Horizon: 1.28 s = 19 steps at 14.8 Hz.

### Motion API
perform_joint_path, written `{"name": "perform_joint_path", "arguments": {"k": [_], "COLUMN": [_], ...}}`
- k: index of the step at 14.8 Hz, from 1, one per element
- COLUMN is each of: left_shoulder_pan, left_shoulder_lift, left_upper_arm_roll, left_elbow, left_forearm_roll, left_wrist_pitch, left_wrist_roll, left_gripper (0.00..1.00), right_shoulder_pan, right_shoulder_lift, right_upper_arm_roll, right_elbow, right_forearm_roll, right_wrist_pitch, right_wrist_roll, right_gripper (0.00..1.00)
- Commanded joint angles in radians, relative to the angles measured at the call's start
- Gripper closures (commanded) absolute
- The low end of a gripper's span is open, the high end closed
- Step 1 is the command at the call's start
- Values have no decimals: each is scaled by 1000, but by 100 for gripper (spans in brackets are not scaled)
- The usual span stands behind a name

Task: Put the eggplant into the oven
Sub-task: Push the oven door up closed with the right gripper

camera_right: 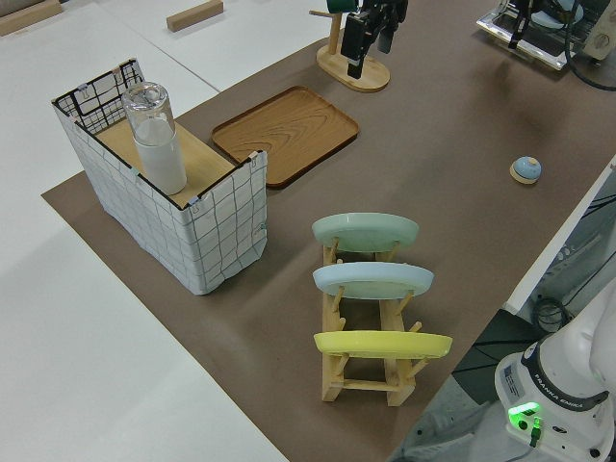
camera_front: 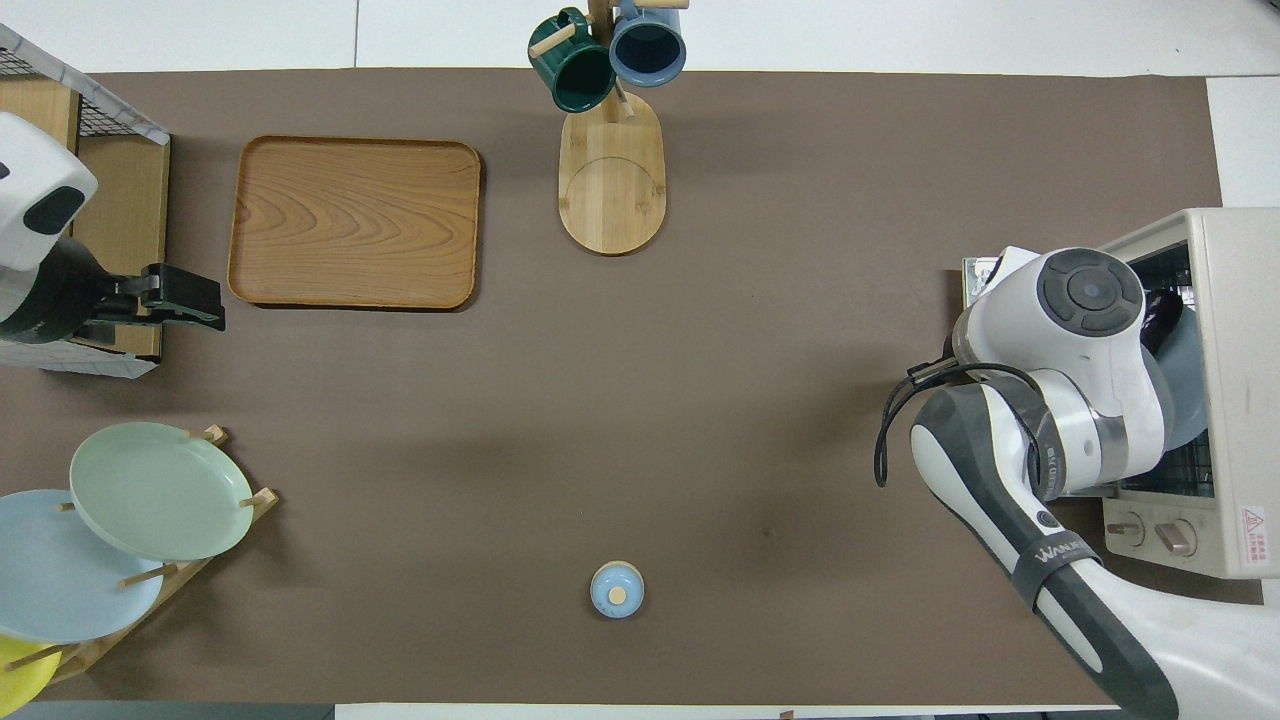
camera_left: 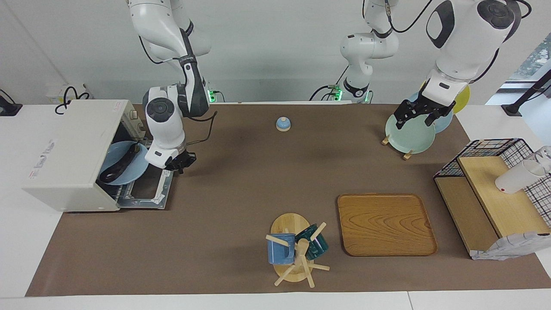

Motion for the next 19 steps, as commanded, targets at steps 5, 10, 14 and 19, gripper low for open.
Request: {"name": "perform_joint_path", "arguments": {"k": [5,10,14,19], "left_shoulder_pan": [13,13,13,13], "left_shoulder_lift": [-1,-1,-1,-1], "left_upper_arm_roll": [-6,-6,-6,-6], "left_elbow": [10,10,10,10], "left_forearm_roll": [-15,-15,-15,-15], "left_wrist_pitch": [-8,-8,-8,-8], "left_wrist_roll": [9,9,9,9], "left_gripper": [0,0,0,0], "right_shoulder_pan": [-18,-18,-19,-21], "right_shoulder_lift": [-9,-6,-4,-4], "right_upper_arm_roll": [2,-1,-3,-4], "right_elbow": [-71,-97,-91,-85], "right_forearm_roll": [19,-11,-102,-159], "right_wrist_pitch": [86,121,112,100], "right_wrist_roll": [-34,-31,-22,-22], "right_gripper": [100,100,100,100]}}
